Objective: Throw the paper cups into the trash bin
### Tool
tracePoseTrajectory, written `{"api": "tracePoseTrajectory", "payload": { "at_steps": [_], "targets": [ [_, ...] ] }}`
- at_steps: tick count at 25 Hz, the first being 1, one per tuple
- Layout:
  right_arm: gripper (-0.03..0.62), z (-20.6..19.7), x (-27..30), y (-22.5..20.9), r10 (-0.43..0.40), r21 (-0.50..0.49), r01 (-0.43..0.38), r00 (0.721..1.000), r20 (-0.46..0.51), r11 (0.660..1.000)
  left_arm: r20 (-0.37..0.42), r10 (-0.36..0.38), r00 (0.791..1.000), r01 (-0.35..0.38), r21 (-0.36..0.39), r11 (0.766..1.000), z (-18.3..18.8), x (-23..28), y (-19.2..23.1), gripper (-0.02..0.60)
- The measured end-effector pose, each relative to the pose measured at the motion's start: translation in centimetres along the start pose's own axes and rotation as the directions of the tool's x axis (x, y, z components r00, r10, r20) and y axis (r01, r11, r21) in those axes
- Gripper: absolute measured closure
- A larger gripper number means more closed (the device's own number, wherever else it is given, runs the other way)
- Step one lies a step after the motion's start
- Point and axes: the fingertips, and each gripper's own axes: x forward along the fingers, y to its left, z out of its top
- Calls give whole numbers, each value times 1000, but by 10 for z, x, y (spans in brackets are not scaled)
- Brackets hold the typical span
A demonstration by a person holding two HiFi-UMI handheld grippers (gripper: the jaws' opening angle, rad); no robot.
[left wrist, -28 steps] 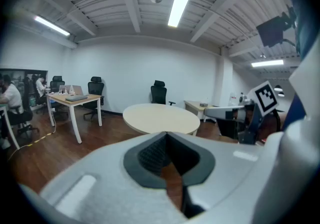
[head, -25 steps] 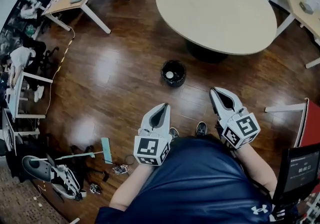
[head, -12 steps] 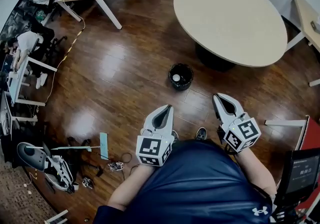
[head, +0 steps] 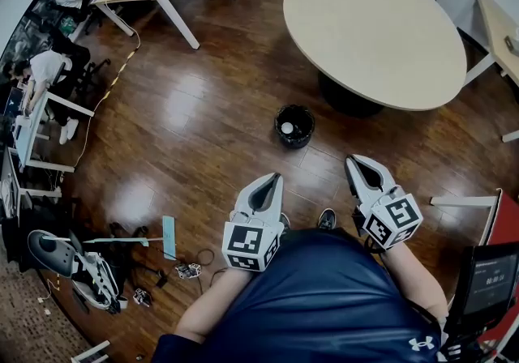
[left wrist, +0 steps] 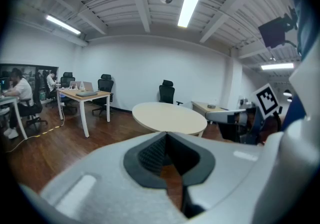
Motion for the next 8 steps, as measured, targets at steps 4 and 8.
{"api": "tracePoseTrajectory", "payload": {
  "at_steps": [4, 8],
  "targets": [
    [585, -7, 0, -2, 1, 2, -1, 1000, 3, 1000, -2, 1, 1000, -1, 3, 1000, -6, 1, 0, 578],
    [585, -1, 0, -2, 0, 0, 0, 1000, 0, 1000, -5, 0, 1000, 0, -1, 1000, -1, 2, -1, 578]
  ]
}}
